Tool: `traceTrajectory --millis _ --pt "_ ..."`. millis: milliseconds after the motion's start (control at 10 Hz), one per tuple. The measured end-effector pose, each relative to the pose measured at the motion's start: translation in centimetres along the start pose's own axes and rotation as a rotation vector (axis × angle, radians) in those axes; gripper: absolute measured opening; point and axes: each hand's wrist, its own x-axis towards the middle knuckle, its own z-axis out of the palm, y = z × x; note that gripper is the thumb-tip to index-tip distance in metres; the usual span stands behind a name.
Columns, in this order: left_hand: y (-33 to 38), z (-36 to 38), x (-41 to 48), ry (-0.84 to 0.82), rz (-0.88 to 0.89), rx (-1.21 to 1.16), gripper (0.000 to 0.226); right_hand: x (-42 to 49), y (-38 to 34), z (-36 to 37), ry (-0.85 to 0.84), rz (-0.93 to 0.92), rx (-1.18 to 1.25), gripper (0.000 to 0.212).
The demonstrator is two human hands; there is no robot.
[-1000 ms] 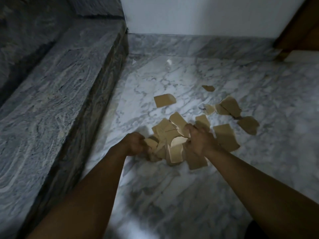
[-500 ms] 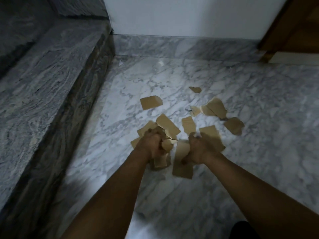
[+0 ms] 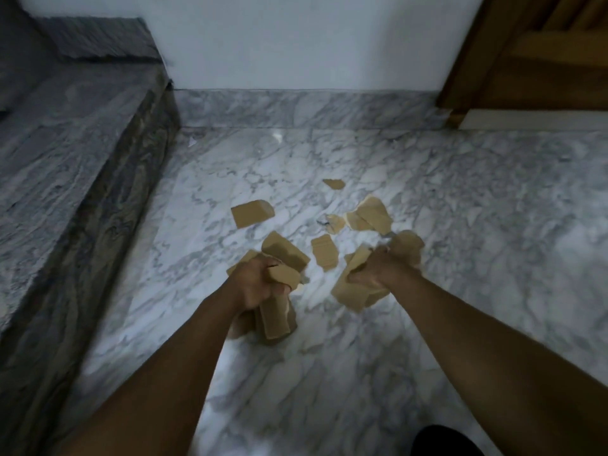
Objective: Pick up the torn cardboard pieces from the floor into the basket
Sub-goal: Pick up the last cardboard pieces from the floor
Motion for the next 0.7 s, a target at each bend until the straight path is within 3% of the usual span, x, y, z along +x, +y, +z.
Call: traceTrajectory --millis 100,200,300,400,600,700 --pt "-0.8 -1.0 0.3 -0.031 0.011 -0.107 0.049 -1.0 0.0 2.3 0.082 0.071 0.129 0.125" --pt "-1.5 -1.5 0.5 -0.091 -0.004 -0.13 0.046 -1.2 0.0 2.5 0.135 0.101 0.264 0.095" --pt "-2.0 -1.9 0.6 -0.114 -0.04 -0.094 0.033 0.6 1.0 4.0 0.072 0.127 0.338 0.106" --pt "-2.4 -2.4 0.4 -0.113 -0.036 -0.06 0.044 1.5 1.9 3.7 -0.03 -0.053 0.295 0.108" --pt "-3.3 -4.1 -0.5 -0.012 -0.062 -0.039 0.032 -3.7 -1.4 -1.6 -0.134 -0.494 0.236 0.054" --pt "-4.1 -4.5 -1.4 0.027 -0.057 -0.065 0.026 -5.7 -5.1 -0.7 -0.231 -0.544 0.157 0.091"
